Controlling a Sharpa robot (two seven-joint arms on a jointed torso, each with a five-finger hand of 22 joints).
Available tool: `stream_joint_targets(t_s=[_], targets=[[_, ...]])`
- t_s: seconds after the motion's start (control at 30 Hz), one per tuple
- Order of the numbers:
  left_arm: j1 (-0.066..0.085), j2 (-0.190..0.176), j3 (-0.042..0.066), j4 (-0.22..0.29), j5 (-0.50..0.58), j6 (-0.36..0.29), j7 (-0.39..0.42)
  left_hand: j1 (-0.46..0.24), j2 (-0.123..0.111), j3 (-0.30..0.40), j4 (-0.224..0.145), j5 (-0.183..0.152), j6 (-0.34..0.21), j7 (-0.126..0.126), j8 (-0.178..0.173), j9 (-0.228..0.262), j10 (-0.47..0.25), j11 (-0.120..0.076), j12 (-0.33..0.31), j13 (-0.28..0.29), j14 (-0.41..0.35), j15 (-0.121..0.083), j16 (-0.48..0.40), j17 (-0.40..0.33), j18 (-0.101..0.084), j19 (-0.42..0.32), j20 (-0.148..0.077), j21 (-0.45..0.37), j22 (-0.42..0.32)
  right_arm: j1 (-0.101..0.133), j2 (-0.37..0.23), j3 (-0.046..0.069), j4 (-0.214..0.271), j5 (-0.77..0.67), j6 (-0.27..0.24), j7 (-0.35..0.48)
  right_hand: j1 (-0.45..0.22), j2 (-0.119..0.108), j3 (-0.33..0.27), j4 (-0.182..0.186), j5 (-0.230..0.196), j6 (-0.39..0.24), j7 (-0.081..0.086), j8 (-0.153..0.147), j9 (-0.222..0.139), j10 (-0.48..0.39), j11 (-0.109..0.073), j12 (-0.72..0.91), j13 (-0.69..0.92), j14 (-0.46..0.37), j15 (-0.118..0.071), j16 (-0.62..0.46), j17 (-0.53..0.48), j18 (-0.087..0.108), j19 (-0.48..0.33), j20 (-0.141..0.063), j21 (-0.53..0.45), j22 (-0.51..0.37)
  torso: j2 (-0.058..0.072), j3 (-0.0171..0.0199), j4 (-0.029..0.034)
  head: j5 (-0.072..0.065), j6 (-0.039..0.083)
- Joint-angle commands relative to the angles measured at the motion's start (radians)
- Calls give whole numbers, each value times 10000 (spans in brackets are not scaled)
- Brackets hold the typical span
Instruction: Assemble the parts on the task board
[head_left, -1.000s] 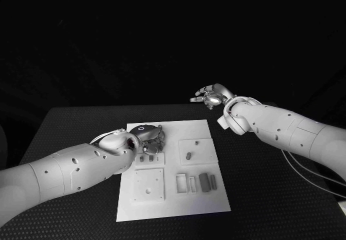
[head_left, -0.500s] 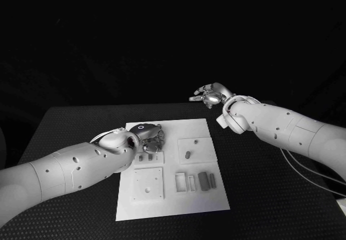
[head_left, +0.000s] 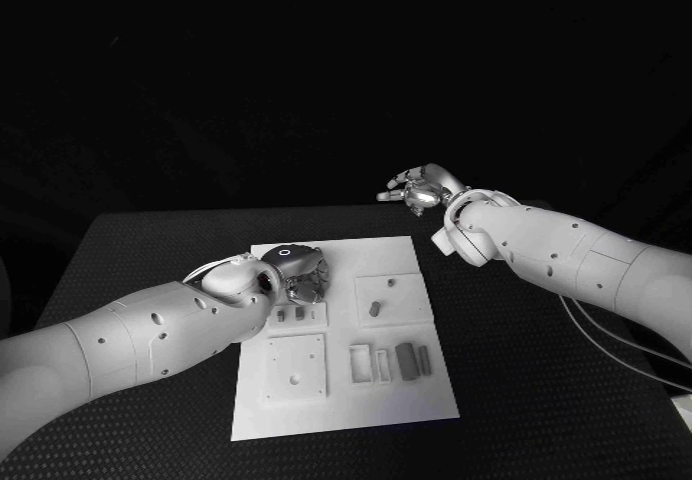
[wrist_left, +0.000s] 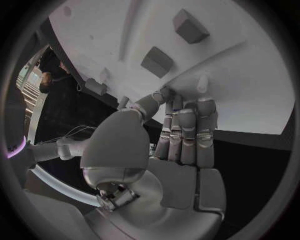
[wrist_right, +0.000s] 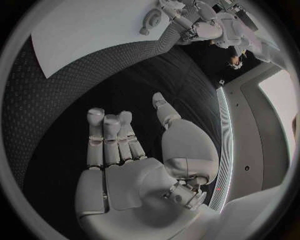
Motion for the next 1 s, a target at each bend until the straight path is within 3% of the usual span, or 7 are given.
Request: stream_joint_targets(t_s=[0.03, 0.33, 0.5, 1.0], targets=[[-196, 39, -115, -39, -344, 493, -140, 78, 90, 112, -1, 40, 98, -33, 76, 5, 101, -29, 45, 21, 102, -46, 59, -25, 1168, 21, -86, 58, 225, -2, 11, 5, 19, -45, 100, 98, -78, 25, -45, 6, 9, 2, 82, 53, -12, -50, 22, 67, -13, -79, -15, 50, -9, 843, 0, -53, -30, -15, 1, -7, 6, -18, -7], [-211, 35, -119, -59, -374, 273, -160, 294, 180, 495, 7, 67, 327, -116, 183, -8, 385, -134, 41, 97, 369, -151, 70, -151, 1139, 187, -197, 142, 203, -2, 15, 5, 22, -45, 100, 104, -87, 26, -47, 9, 9, 9, 81, 57, -11, -49, 21, 70, -15, -78, -16, 52, -10, 843, 2, -53, -29, -15, -3, -2, 10, -24, -17], [-228, 21, -119, -37, -345, -209, -73, 393, 272, 697, 13, 102, 428, -164, 233, -4, 533, -188, 40, 143, 541, -206, 87, -203, 1135, 315, -259, 178, 189, -1, 12, 5, 23, -45, 92, 107, -91, 27, -48, 10, 9, 11, 81, 58, -10, -49, 20, 72, -16, -77, -16, 53, -11, 843, 3, -53, -28, -15, -5, -8, 13, -11, 5], [-237, -340, -75, 312, 935, -1286, 437, 341, 273, 886, 90, 92, 489, -188, 264, 5, 676, -239, 8, 196, 687, -260, 46, -289, 1111, 441, -315, 179, 166, -2, -12, 5, 14, -45, 87, 116, -99, 28, -48, 9, 9, 13, 79, 60, -11, -48, 19, 76, -21, -77, -17, 55, -14, 843, 4, -54, -27, -16, -7, -10, 11, 5, 77]])
